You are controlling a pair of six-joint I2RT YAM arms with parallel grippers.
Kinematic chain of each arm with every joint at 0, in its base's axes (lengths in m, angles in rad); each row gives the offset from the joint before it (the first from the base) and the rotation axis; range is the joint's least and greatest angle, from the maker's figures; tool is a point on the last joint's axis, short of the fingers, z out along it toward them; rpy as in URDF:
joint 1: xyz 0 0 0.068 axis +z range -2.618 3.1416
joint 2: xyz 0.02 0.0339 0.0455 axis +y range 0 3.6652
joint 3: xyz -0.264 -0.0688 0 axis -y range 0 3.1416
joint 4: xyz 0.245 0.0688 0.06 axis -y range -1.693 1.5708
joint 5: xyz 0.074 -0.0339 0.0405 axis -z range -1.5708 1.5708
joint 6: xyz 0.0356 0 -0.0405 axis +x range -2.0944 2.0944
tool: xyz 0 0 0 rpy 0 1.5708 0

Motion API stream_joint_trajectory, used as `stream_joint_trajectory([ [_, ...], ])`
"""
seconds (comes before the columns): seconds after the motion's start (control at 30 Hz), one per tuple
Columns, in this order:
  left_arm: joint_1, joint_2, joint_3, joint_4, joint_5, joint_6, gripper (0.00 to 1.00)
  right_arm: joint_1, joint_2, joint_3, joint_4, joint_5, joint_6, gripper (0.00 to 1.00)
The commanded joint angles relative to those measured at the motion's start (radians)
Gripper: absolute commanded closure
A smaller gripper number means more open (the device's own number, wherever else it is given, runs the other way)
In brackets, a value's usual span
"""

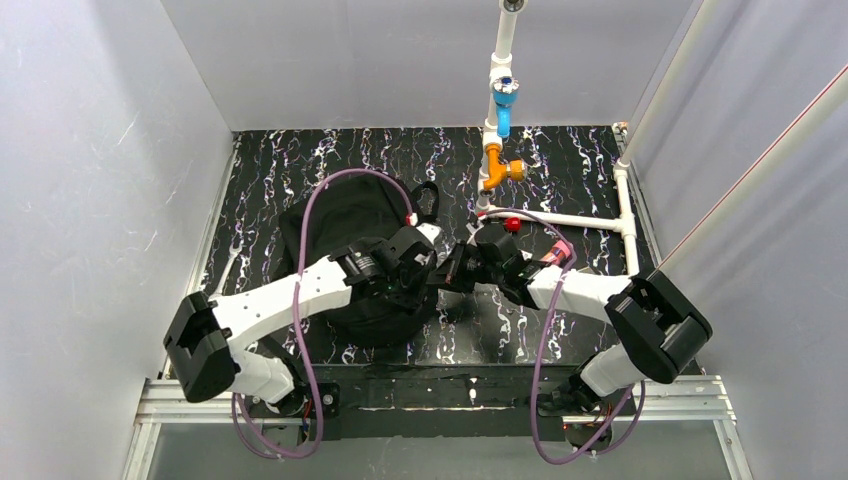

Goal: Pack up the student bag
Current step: Zip the student bag at the center of the board.

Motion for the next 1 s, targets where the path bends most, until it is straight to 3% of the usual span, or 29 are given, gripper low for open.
stream_joint_trajectory([
  [0.0,-0.005,-0.124,-0.071,-0.079,-0.089,-0.057,1.0,-0.008,-0.019,-0.058,0.168,0.052,0.09,0.99],
  [0.07,-0.005,-0.199,-0.123,-0.111,-0.132,-0.097,1.0,-0.047,-0.061,-0.114,0.187,0.093,0.099,0.99],
  [0.1,-0.005,-0.359,-0.186,-0.264,-0.25,-0.19,1.0,-0.133,-0.097,-0.124,0.144,0.07,0.071,0.99],
  [0.17,-0.005,-0.476,-0.227,-0.348,-0.32,-0.24,1.0,-0.188,-0.104,-0.136,0.161,0.043,0.066,0.99],
  [0.3,-0.003,-0.632,-0.281,-0.437,-0.369,-0.309,1.0,-0.264,-0.091,-0.136,0.172,-0.004,0.051,0.99],
  [0.4,-0.003,-0.664,-0.315,-0.417,-0.368,-0.341,1.0,-0.283,-0.042,-0.104,0.199,-0.067,0.009,0.99],
  [0.53,-0.003,-0.653,-0.333,-0.254,-0.32,-0.235,1.0,-0.271,-0.015,-0.046,0.148,-0.144,-0.103,0.99],
  [0.57,-0.003,-0.641,-0.324,-0.21,-0.293,-0.194,1.0,-0.267,-0.031,-0.033,0.087,-0.145,-0.139,0.94],
  [0.67,-0.003,-0.592,-0.296,-0.06,-0.153,-0.095,1.0,-0.198,-0.095,0.045,-0.221,-0.038,-0.306,0.38],
  [0.7,-0.003,-0.568,-0.295,-0.007,-0.089,-0.082,1.0,-0.165,-0.112,0.052,-0.266,-0.013,-0.302,0.29],
  [0.83,-0.003,-0.497,-0.31,0.183,0.107,-0.093,1.0,-0.028,-0.182,0.023,-0.354,0.076,-0.134,0.14],
  [0.97,-0.003,-0.433,-0.297,0.234,0.203,-0.112,1.0,0.09,-0.289,-0.057,-0.307,0.177,0.073,0.12],
])
